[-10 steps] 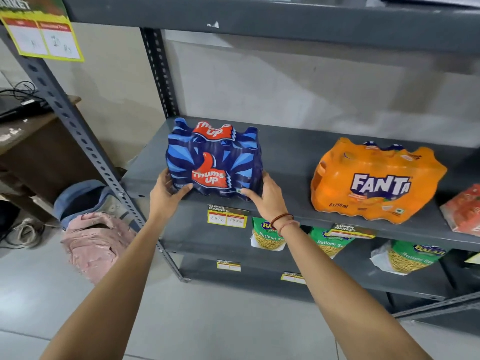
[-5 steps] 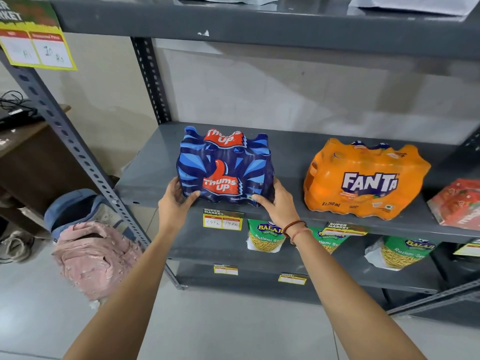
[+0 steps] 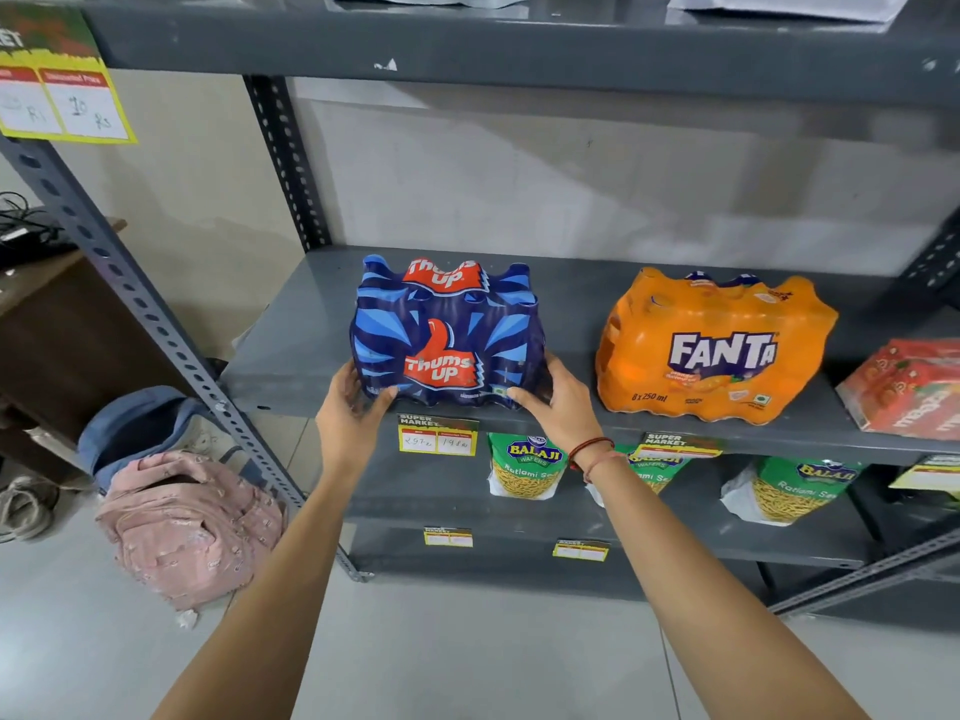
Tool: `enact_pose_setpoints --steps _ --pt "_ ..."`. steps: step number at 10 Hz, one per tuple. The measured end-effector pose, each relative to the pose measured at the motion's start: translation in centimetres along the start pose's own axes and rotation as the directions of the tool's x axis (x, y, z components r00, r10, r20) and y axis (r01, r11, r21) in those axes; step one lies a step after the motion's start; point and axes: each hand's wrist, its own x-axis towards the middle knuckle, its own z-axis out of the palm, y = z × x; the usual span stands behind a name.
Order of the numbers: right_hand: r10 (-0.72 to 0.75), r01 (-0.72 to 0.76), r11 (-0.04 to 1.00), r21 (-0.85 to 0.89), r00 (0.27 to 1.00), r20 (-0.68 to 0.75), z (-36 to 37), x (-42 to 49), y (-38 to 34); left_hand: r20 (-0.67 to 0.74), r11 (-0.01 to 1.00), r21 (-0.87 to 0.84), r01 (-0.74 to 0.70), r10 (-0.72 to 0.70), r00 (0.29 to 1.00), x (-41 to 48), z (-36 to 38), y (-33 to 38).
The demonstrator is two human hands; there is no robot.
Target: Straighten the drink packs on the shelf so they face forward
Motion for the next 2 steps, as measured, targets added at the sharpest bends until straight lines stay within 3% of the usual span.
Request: enact_pose_setpoints --steps 1,2 --pt "0.028 -0.030 0.999 -0.029 0.998 -0.061 -0.7 -1.5 0.4 -0.162 0.999 0.023 0.039 -0.035 0.986 -2.5 0.5 0.8" --pt "-0.010 0.004 1.000 -0.027 0.973 -0.231 -2.1 -3.0 0.4 -0.144 1.000 -0.005 0.008 -0.009 0.989 -4.8 1.8 2.7"
